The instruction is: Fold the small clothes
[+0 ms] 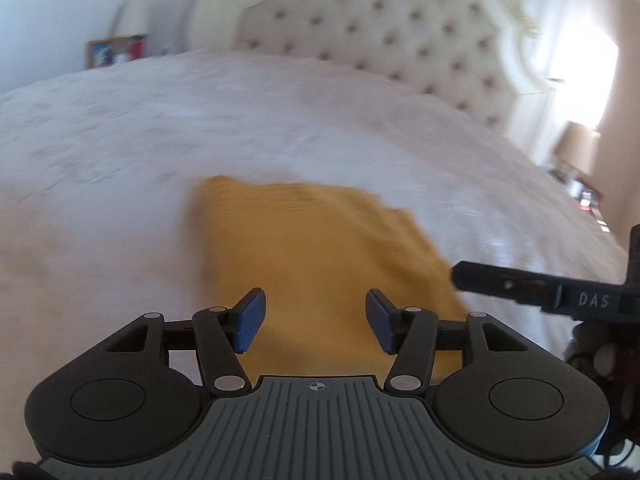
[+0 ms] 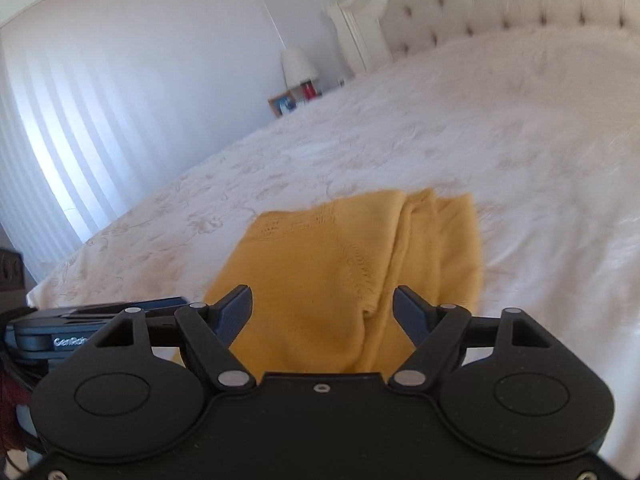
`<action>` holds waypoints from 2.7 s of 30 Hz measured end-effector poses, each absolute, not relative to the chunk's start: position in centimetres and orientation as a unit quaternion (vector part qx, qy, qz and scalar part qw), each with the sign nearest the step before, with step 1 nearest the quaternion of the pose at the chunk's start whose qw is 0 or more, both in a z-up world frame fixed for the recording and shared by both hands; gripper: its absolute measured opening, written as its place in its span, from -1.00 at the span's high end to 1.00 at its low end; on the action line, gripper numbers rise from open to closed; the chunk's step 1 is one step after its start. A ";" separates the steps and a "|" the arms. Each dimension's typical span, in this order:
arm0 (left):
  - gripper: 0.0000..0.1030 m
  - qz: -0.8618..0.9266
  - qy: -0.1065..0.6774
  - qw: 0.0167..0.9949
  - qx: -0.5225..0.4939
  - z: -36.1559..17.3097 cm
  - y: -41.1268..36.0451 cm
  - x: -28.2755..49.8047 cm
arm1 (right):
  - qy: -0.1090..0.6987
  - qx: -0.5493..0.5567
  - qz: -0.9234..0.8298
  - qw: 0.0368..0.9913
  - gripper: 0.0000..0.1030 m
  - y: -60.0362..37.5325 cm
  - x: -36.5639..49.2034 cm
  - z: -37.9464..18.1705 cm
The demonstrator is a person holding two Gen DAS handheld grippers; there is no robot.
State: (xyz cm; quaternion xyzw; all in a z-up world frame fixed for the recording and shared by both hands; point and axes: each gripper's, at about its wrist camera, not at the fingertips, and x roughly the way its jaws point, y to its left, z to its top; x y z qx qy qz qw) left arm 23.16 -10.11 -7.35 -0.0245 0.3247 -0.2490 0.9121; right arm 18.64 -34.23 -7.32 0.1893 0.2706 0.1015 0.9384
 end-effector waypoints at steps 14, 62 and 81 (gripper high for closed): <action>-0.05 -0.232 0.383 0.893 -0.057 -10.2 -6.3 25.4 | 0.325 0.289 0.094 0.895 -0.20 -35.5 23.1 -10.9; -1.00 -0.159 0.391 0.905 0.050 -11.1 -13.3 36.9 | 0.368 0.131 -0.047 0.919 -0.57 -39.6 25.3 -10.5; -0.99 -0.261 0.383 0.878 0.123 -11.0 -11.0 20.5 | 0.384 0.063 0.012 0.921 -0.59 -34.5 14.3 -9.7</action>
